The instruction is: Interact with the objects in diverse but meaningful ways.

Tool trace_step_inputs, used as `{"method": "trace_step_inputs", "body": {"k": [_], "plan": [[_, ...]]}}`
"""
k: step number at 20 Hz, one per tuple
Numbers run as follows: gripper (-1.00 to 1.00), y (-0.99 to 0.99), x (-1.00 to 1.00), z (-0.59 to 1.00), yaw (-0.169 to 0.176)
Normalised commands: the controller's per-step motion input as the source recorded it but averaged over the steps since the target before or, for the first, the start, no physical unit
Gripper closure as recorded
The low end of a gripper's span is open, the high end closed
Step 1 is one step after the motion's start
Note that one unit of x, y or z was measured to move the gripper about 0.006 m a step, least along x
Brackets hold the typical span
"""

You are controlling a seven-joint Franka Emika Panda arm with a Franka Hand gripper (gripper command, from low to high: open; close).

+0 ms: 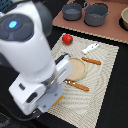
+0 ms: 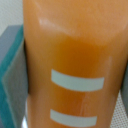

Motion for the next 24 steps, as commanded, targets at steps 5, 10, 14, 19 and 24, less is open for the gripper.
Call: {"method": "trace_step_inputs", "body": {"k": [5, 10, 14, 19, 24], "plan": [[1.0, 0.65, 0.8, 0.3, 0.015], [1.0, 0.65, 0.53, -0.11, 0.026], [1.0, 0.56, 0.32, -0.24, 0.025], [1.0, 0.44, 0.04, -0.01, 0.022], [1.0, 0.33, 0.0, 0.17, 0.003]]}}
